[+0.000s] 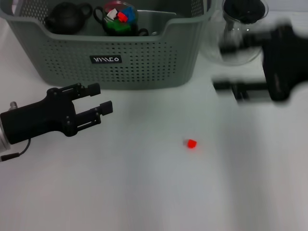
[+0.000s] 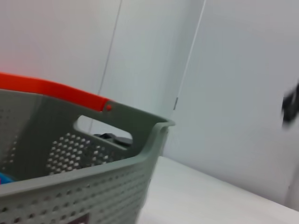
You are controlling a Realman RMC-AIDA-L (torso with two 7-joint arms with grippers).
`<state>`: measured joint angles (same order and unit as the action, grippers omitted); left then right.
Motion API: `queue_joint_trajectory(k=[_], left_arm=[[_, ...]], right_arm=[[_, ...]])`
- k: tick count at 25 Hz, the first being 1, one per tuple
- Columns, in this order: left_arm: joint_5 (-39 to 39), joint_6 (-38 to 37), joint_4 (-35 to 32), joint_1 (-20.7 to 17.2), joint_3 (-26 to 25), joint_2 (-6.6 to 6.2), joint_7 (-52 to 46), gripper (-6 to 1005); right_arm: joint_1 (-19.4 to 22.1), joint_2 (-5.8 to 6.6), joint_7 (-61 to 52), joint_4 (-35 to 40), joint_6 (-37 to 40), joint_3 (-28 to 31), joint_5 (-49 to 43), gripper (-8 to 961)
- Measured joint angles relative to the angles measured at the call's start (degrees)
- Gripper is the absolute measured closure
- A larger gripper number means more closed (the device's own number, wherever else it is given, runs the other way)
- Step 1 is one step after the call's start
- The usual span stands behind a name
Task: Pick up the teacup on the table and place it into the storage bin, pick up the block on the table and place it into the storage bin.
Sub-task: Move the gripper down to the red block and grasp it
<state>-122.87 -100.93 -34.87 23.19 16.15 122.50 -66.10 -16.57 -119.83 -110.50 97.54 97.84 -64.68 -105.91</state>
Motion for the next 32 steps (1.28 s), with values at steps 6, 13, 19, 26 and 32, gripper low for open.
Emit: queue_joint_trajectory(k=[6,13,19,26,32], left_arm=[[-2.9,-7.3,-2.2,-0.6,0.5,-0.95,0.0,348],[-3.4,-8.2,-2.9,-1.5,-0.9,-1.12,0.0,348],[-3.0,-7.9,-2.8,-2.0,-0.9,-0.88,0.2,348],[-2.9,-7.4,-2.7,-2.4,-1.6,-0.78,0.3,347],[-2.8,-7.3,-2.7,-2.3,-1.7,-0.77,0.3,347]], right_arm=[[-2.1,-0.33,-8.2,-0.7,6.2,-3.5,-14.8,317],[-14.7,-0.4,-17.9,-13.3,0.4,-14.7,-26.8,320],[-27.6,-0.51,-29.1,-29.5,-6.7,-20.1,-33.4,332],[-31.0,-0.68,-30.0,-36.4,-11.7,-27.0,-33.9,392],[-30.3,-0.72,-29.8,-36.8,-15.1,-32.0,-33.9,411]])
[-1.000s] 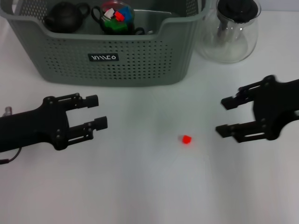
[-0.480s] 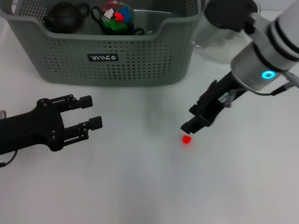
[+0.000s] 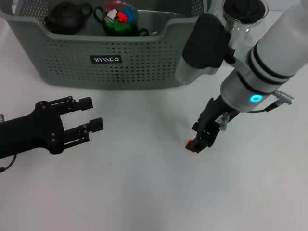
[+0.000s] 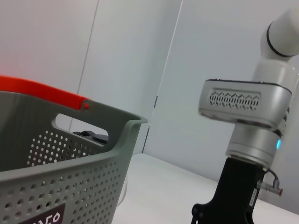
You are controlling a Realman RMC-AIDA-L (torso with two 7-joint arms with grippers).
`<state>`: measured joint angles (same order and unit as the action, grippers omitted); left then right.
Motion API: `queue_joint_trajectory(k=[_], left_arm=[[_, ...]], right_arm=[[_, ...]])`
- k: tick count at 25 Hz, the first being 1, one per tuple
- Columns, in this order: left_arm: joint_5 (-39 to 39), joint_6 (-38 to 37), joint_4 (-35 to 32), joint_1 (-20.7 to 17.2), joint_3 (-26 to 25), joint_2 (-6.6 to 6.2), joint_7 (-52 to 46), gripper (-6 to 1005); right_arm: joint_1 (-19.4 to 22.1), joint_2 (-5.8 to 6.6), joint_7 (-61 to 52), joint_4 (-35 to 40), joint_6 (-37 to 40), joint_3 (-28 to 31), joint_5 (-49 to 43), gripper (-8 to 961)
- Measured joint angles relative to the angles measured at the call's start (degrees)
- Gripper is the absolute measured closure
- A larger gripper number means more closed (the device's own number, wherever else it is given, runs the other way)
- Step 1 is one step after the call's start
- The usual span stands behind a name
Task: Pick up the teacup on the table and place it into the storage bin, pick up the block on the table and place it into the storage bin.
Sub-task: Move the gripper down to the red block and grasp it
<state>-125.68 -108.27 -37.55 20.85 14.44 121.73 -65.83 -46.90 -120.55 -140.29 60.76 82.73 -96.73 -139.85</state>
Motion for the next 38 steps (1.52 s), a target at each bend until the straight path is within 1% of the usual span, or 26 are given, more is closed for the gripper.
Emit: queue_joint_trajectory(k=[6,16,26,35,38], left_arm=[[0.0,0.1,0.3,0.0,0.0,0.0,0.0,347],[0.0,0.2,0.5,0.1,-0.1,0.0,0.0,346],[0.0,0.4,0.6,0.2,-0.1,0.0,0.0,345],[0.0,0.6,0.6,0.2,-0.1,0.0,0.0,345],[0.0,0.6,0.6,0.2,-0.1,0.04,0.0,345]], right_arm=[[1.1,-0.06,-0.3,-0.4,-3.8,-4.3,0.0,438],[1.9,-0.14,-0.4,-1.8,-7.1,-7.1,-0.1,483],[1.8,-0.12,-0.8,-2.7,-8.1,-7.5,-0.2,528],[1.6,-0.16,-1.6,-3.5,-8.8,-7.6,-0.1,521],[1.8,-0.11,-1.6,-3.1,-8.5,-7.6,0.0,581]])
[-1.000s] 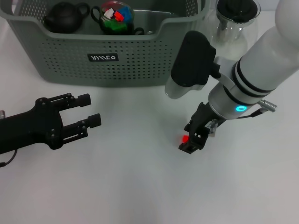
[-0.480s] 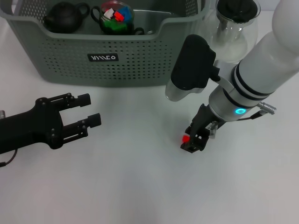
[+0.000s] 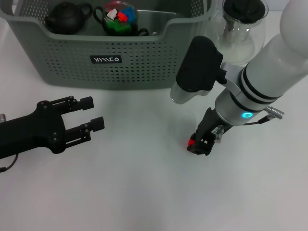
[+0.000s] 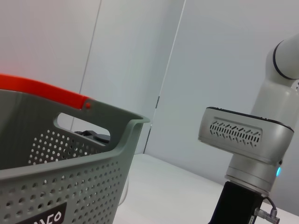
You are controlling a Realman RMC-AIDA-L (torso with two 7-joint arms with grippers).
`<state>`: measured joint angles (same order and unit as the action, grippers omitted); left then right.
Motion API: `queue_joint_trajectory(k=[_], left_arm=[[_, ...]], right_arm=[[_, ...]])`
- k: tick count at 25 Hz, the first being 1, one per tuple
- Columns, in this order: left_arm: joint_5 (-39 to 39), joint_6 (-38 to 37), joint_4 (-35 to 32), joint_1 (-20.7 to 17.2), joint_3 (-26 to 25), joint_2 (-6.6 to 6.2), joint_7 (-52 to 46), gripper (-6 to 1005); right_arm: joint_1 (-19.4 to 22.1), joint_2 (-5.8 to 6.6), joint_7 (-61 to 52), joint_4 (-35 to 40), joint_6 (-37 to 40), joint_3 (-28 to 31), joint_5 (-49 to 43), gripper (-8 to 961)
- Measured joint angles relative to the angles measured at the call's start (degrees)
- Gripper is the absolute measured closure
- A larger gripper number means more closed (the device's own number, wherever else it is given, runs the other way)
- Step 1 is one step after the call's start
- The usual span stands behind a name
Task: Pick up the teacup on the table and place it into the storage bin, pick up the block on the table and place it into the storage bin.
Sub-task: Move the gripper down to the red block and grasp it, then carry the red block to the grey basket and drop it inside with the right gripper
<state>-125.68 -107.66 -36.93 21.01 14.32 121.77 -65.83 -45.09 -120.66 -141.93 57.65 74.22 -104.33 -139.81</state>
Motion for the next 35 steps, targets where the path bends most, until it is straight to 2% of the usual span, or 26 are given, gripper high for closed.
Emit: queue_joint_trajectory(k=[6,10,13,18,22,26,30,32,35], left_arm=[[0.0,0.0,0.0,0.0,0.0,0.03,0.0,344],[0.0,0.0,0.0,-0.1,0.0,0.05,0.0,344],[0.1,0.0,0.0,-0.1,0.0,0.05,0.0,344],[0.1,-0.1,0.0,0.2,0.0,0.04,0.0,344],[0.5,-0.1,0.0,0.3,0.0,0.04,0.0,343],[0.8,-0.4,0.1,0.4,0.0,0.04,0.0,343],[0.8,-0.4,0.2,0.6,0.0,0.05,0.0,343],[0.8,-0.2,0.3,0.6,0.0,0.04,0.0,343],[0.8,0.0,0.5,0.7,0.0,0.05,0.0,343]], right_arm=[[0.4,0.1,0.0,1.2,0.7,0.1,0.2,695],[2.6,0.27,0.1,6.8,3.8,1.8,0.3,732],[5.0,0.48,0.3,14.0,9.4,8.6,1.0,732],[7.6,0.5,0.5,30.6,21.9,25.6,5.7,732],[7.3,0.56,0.6,39.4,23.9,34.3,13.8,731],[4.7,0.59,0.7,39.2,17.0,37.5,15.3,731],[1.8,0.37,0.2,33.9,3.8,32.4,8.7,731],[-0.7,0.34,-0.1,28.5,-2.5,29.3,6.0,731],[-7.5,0.29,-0.2,14.4,-12.7,26.7,3.2,736]])
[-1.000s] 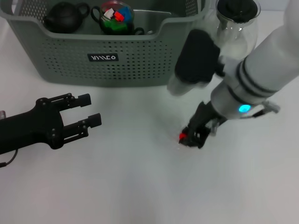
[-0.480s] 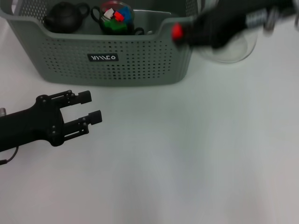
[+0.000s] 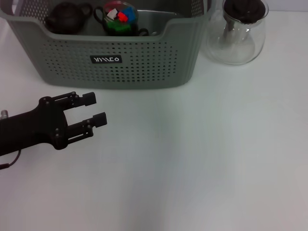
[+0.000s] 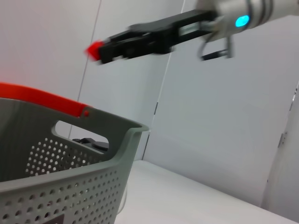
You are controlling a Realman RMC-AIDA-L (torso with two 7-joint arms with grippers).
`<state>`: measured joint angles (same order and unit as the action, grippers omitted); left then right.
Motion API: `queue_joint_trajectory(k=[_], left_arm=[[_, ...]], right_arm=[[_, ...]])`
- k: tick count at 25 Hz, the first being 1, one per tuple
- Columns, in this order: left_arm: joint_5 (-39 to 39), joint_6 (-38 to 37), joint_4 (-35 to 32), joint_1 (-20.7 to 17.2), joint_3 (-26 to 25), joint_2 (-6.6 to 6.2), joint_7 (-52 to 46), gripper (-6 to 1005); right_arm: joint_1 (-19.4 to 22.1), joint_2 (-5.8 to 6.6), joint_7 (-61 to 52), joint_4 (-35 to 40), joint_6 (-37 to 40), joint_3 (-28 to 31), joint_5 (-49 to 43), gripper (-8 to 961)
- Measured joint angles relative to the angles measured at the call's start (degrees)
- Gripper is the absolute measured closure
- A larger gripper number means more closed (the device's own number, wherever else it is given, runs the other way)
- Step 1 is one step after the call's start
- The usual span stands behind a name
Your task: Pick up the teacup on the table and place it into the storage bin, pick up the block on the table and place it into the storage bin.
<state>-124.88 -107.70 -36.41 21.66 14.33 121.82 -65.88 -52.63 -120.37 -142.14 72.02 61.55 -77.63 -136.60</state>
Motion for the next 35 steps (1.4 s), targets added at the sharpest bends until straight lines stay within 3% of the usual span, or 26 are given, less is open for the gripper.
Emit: queue_joint_trajectory(k=[4,8,12,20,22,24,25,26,27,30,32,35], left_arm=[[0.0,0.1,0.2,0.0,0.0,0.17,0.0,343],[0.0,0.1,0.2,0.0,0.0,0.31,-0.1,342],[0.0,0.1,0.2,0.0,-0.1,0.34,-0.2,342],[0.0,0.8,0.2,0.0,-0.1,0.35,-0.1,342],[0.0,0.8,0.2,-0.1,-0.1,0.35,0.0,342],[0.0,0.9,0.2,-0.1,-0.1,0.35,0.0,341],[0.0,1.0,0.2,-0.1,-0.1,0.35,0.0,341],[0.0,1.1,0.3,-0.1,-0.2,0.34,0.0,341],[0.0,1.2,0.3,-0.1,-0.4,0.34,0.0,341],[0.0,1.4,0.4,0.0,-0.5,0.32,0.0,341],[0.2,1.5,0.4,0.1,-0.5,0.21,0.0,341],[0.6,1.3,0.1,0.4,-0.6,-0.19,0.0,341]], right_arm=[[-10.4,0.11,0.4,-20.7,-9.8,-0.3,-0.4,743],[-18.7,0.38,0.7,-35.7,-15.9,0.4,-0.4,749],[-21.1,0.7,0.7,-39.4,-16.9,0.9,-0.4,810],[-20.0,0.69,1.4,-38.0,-16.5,2.1,-0.2,906],[-17.5,0.36,1.6,-33.5,-16.5,2.4,0.6,885],[-13.5,0.03,2.9,-26.8,-16.2,2.2,2.8,798],[-10.1,-0.13,4.6,-21.9,-16.4,1.6,5.6,754],[-2.6,-0.26,10.0,-13.3,-16.7,0.5,13.4,710],[-2.6,-0.26,10.0,-13.3,-16.7,0.5,13.4,671],[10.9,0.02,27.7,-4.7,-14.6,-0.7,35.5,553],[17.9,0.26,39.1,-3.9,-9.5,-0.1,47.7,474],[28.3,0.4,54.7,-6.0,6.3,4.3,60.7,351]])
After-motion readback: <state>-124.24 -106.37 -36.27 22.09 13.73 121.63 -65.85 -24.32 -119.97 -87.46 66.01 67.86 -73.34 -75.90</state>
